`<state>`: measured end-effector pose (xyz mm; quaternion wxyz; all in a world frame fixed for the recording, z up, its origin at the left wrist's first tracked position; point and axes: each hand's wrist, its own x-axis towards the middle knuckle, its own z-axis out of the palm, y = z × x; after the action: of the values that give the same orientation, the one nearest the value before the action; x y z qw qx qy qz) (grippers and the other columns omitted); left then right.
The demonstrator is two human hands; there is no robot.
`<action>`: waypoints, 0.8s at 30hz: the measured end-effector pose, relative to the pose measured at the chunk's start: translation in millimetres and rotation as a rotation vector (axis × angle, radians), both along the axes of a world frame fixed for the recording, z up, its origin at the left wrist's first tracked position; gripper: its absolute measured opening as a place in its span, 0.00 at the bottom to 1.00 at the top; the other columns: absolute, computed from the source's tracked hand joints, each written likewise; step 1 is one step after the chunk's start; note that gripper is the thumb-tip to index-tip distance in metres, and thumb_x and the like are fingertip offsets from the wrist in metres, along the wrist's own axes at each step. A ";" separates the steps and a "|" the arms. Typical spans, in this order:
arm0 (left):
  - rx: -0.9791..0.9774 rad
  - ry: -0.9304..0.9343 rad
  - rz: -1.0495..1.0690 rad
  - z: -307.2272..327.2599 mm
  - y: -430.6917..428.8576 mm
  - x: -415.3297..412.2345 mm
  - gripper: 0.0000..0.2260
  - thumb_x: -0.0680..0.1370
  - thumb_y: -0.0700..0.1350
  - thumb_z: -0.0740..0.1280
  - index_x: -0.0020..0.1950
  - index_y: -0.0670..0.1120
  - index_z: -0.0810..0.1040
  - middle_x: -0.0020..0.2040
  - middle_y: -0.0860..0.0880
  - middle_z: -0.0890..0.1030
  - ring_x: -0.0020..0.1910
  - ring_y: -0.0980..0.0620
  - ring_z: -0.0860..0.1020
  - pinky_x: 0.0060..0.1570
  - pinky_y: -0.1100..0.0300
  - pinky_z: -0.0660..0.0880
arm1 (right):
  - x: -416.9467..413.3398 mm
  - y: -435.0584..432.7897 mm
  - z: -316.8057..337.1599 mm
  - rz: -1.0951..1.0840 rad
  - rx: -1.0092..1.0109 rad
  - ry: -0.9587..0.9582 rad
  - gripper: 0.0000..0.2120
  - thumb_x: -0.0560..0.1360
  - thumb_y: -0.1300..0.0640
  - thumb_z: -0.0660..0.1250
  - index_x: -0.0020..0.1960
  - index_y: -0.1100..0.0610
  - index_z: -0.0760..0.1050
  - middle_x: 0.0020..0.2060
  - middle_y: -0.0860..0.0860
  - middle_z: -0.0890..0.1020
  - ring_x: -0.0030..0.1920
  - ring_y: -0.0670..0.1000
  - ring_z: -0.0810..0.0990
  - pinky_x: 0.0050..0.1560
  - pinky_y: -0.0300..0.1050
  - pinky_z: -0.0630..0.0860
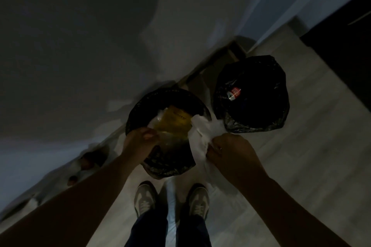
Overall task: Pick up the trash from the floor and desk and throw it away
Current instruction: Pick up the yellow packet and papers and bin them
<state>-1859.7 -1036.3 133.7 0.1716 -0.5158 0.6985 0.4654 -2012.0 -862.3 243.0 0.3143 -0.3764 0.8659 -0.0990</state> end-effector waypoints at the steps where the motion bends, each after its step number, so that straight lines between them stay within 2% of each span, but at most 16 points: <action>1: -0.017 -0.015 -0.007 -0.9 -2.3 6.8 0.06 0.77 0.42 0.67 0.51 0.43 0.81 0.54 0.43 0.80 0.51 0.46 0.77 0.52 0.55 0.72 | 1.8 -5.1 -4.4 0.014 0.016 -0.005 0.12 0.77 0.52 0.61 0.38 0.57 0.73 0.34 0.52 0.77 0.36 0.51 0.75 0.38 0.45 0.73; 4: -0.061 -0.011 0.016 1.1 -9.3 25.1 0.03 0.75 0.41 0.68 0.47 0.47 0.80 0.42 0.50 0.79 0.41 0.53 0.77 0.39 0.62 0.72 | 7.6 -24.1 -17.6 0.034 0.008 -0.029 0.12 0.77 0.52 0.62 0.37 0.55 0.70 0.30 0.47 0.70 0.34 0.49 0.70 0.32 0.40 0.66; 6: -0.077 0.007 0.037 1.6 -13.4 35.8 0.03 0.75 0.39 0.68 0.47 0.45 0.80 0.36 0.57 0.74 0.35 0.61 0.72 0.32 0.73 0.67 | 11.7 -37.5 -28.1 0.049 -0.013 -0.069 0.12 0.78 0.52 0.62 0.39 0.56 0.73 0.30 0.48 0.67 0.36 0.49 0.67 0.35 0.41 0.60; 7: -0.083 0.012 0.039 2.9 -15.3 40.3 0.03 0.75 0.38 0.68 0.46 0.45 0.80 0.34 0.59 0.73 0.33 0.63 0.70 0.29 0.75 0.66 | 15.0 -44.3 -34.8 0.071 -0.021 -0.084 0.13 0.79 0.51 0.61 0.43 0.59 0.75 0.32 0.50 0.69 0.38 0.50 0.68 0.39 0.40 0.59; 10: -0.076 0.020 0.042 7.2 -21.7 54.4 0.08 0.75 0.37 0.67 0.39 0.49 0.76 0.33 0.58 0.73 0.31 0.62 0.70 0.27 0.78 0.66 | 22.0 -69.5 -53.5 0.119 0.122 -0.084 0.17 0.81 0.49 0.54 0.56 0.61 0.76 0.49 0.57 0.78 0.52 0.53 0.75 0.44 0.39 0.63; 11: -0.067 0.010 0.048 8.0 -23.7 59.1 0.09 0.75 0.39 0.67 0.38 0.50 0.75 0.33 0.57 0.74 0.31 0.61 0.71 0.26 0.77 0.67 | 24.3 -75.3 -61.5 0.127 0.157 -0.090 0.18 0.82 0.50 0.53 0.61 0.60 0.73 0.56 0.57 0.77 0.57 0.53 0.74 0.49 0.39 0.65; 13: -0.071 -0.006 0.060 8.9 -26.8 68.0 0.10 0.75 0.40 0.68 0.36 0.53 0.75 0.33 0.57 0.75 0.31 0.62 0.72 0.26 0.76 0.68 | 28.4 -83.3 -75.0 0.222 0.192 -0.142 0.18 0.83 0.54 0.51 0.69 0.60 0.66 0.66 0.57 0.72 0.66 0.53 0.69 0.58 0.36 0.61; 15: -0.083 -0.021 0.062 9.2 -28.7 75.1 0.10 0.75 0.41 0.69 0.37 0.54 0.75 0.34 0.58 0.76 0.32 0.63 0.73 0.27 0.77 0.69 | 35.0 -90.4 -82.4 0.266 0.207 -0.183 0.21 0.82 0.57 0.55 0.73 0.61 0.59 0.70 0.57 0.68 0.70 0.53 0.66 0.64 0.36 0.59; 17: -0.091 -0.033 0.064 9.8 -30.4 80.3 0.08 0.74 0.40 0.69 0.40 0.53 0.78 0.35 0.58 0.77 0.33 0.63 0.74 0.28 0.79 0.68 | 40.9 -93.8 -82.9 0.247 0.173 -0.055 0.23 0.80 0.53 0.60 0.73 0.59 0.61 0.69 0.56 0.69 0.69 0.54 0.68 0.67 0.42 0.66; 18: -0.098 -0.034 0.061 9.9 -30.9 82.5 0.06 0.74 0.40 0.69 0.42 0.51 0.79 0.35 0.59 0.77 0.33 0.64 0.74 0.29 0.80 0.67 | 44.4 -92.6 -84.5 0.218 0.142 -0.056 0.23 0.80 0.52 0.59 0.72 0.59 0.63 0.68 0.57 0.70 0.68 0.55 0.70 0.66 0.45 0.69; 20: -0.116 -0.026 0.063 10.2 -31.8 86.5 0.05 0.74 0.39 0.69 0.44 0.49 0.80 0.36 0.58 0.77 0.34 0.64 0.73 0.29 0.79 0.68 | 49.6 -92.2 -83.9 0.107 0.104 -0.052 0.17 0.80 0.53 0.59 0.67 0.59 0.68 0.64 0.57 0.74 0.64 0.55 0.74 0.60 0.44 0.72; 22: -0.110 -0.024 0.081 11.4 -32.5 89.2 0.04 0.74 0.39 0.69 0.44 0.48 0.80 0.38 0.55 0.79 0.35 0.64 0.74 0.28 0.76 0.67 | 51.0 -89.4 -82.9 0.132 0.181 0.036 0.13 0.80 0.54 0.60 0.61 0.58 0.72 0.59 0.55 0.77 0.60 0.54 0.76 0.55 0.43 0.72; 24: -0.080 -0.023 0.076 13.6 -32.7 90.2 0.04 0.75 0.40 0.69 0.47 0.48 0.81 0.41 0.54 0.80 0.37 0.63 0.76 0.29 0.77 0.67 | 48.9 -87.3 -82.8 0.091 0.197 0.012 0.10 0.79 0.55 0.61 0.58 0.58 0.74 0.58 0.54 0.78 0.59 0.53 0.76 0.53 0.41 0.71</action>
<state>-1769.5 -1069.0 147.4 0.1410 -0.5537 0.6945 0.4373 -1963.1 -949.5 160.2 0.3487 -0.3834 0.8552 0.0032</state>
